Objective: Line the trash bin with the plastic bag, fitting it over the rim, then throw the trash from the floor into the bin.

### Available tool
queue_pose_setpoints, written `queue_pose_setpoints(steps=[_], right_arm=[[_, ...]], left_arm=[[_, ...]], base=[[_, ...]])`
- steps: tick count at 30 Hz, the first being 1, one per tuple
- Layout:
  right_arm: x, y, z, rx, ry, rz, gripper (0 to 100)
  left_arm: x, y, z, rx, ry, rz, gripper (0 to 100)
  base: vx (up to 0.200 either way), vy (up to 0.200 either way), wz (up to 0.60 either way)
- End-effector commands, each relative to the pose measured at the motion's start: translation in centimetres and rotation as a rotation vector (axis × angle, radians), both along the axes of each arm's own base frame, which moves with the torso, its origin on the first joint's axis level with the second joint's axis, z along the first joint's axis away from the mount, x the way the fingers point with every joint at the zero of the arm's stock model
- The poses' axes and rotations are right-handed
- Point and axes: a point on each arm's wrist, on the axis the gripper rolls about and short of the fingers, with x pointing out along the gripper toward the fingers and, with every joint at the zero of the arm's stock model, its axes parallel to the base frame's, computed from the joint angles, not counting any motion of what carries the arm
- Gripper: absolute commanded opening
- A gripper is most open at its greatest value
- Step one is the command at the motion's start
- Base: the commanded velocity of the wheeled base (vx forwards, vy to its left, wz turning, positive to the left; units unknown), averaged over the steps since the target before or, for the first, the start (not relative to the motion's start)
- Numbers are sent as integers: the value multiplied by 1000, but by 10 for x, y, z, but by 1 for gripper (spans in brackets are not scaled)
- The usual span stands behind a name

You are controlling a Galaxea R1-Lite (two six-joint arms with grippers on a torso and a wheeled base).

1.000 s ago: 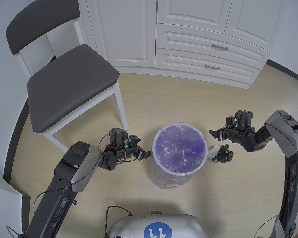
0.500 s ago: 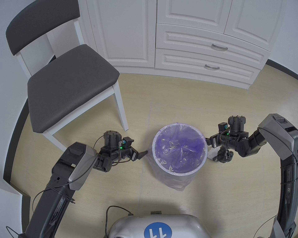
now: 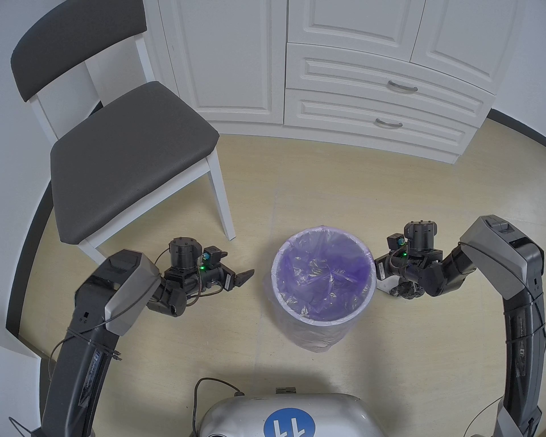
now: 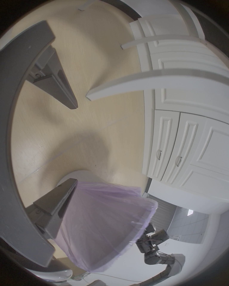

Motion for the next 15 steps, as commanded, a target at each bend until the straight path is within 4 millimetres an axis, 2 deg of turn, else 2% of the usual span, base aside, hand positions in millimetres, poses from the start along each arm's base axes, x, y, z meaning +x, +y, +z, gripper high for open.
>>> queue_pose_setpoints(steps=[1, 8, 15], right_arm=[[9, 12, -21, -12, 5, -8, 100], [11, 10, -34, -22, 30, -17, 100], [15, 11, -63, -45, 99, -19, 100]], left_arm=[[-8, 29, 29, -5, -24, 49, 100], [-26, 51, 16, -15, -30, 63, 100], [-38, 61, 10, -22, -42, 81, 100]], base=[[0, 0, 0], [0, 0, 0], [0, 0, 0]])
